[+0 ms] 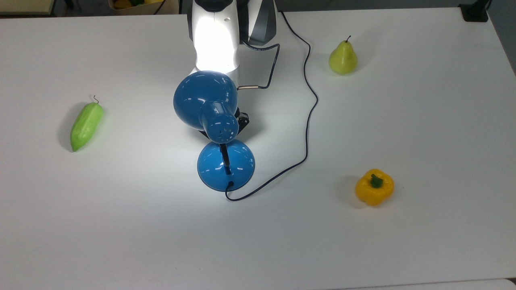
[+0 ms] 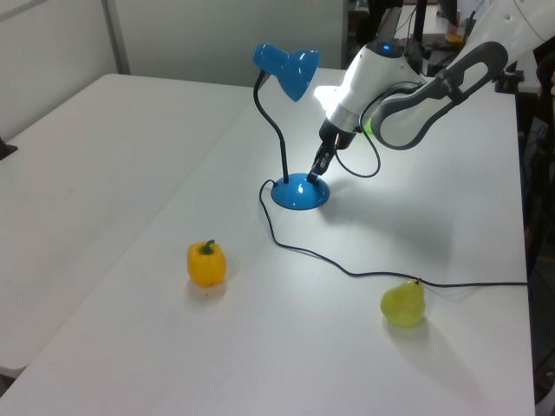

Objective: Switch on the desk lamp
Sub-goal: 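Press the switch on the lamp base with the gripper fingers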

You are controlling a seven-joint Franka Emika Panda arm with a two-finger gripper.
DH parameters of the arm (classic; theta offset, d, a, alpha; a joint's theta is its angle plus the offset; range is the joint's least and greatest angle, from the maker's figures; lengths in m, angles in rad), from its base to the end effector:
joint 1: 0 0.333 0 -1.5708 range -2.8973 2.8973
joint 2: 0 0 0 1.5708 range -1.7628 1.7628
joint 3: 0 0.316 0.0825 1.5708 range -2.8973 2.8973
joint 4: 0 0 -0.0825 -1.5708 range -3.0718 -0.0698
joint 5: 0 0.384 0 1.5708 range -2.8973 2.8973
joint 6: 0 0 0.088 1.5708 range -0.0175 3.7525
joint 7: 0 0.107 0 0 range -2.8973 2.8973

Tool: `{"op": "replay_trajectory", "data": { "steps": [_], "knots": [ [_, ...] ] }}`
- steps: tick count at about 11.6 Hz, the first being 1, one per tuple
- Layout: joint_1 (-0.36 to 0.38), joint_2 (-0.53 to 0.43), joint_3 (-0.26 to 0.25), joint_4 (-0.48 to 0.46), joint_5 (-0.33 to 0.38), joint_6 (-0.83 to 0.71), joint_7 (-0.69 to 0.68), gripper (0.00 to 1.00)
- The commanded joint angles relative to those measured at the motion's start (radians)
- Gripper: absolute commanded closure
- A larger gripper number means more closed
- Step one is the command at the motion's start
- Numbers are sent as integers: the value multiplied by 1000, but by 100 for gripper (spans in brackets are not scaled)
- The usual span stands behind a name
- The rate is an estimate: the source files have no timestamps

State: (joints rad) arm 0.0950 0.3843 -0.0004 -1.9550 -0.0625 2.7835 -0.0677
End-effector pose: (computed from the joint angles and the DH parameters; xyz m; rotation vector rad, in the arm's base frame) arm 0.6506 0.0646 0.3286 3.0189 0.3272 0.6861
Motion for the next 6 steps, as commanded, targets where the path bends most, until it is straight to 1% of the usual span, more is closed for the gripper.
{"op": "replay_trajectory", "data": {
  "steps": [1,3,6],
  "knots": [
    [-14,51,-4,-7,-31,22,-11,100],
    [-17,38,-4,-7,-30,18,-6,100],
    [-18,-24,-3,-31,-28,5,6,100]
  ]
}}
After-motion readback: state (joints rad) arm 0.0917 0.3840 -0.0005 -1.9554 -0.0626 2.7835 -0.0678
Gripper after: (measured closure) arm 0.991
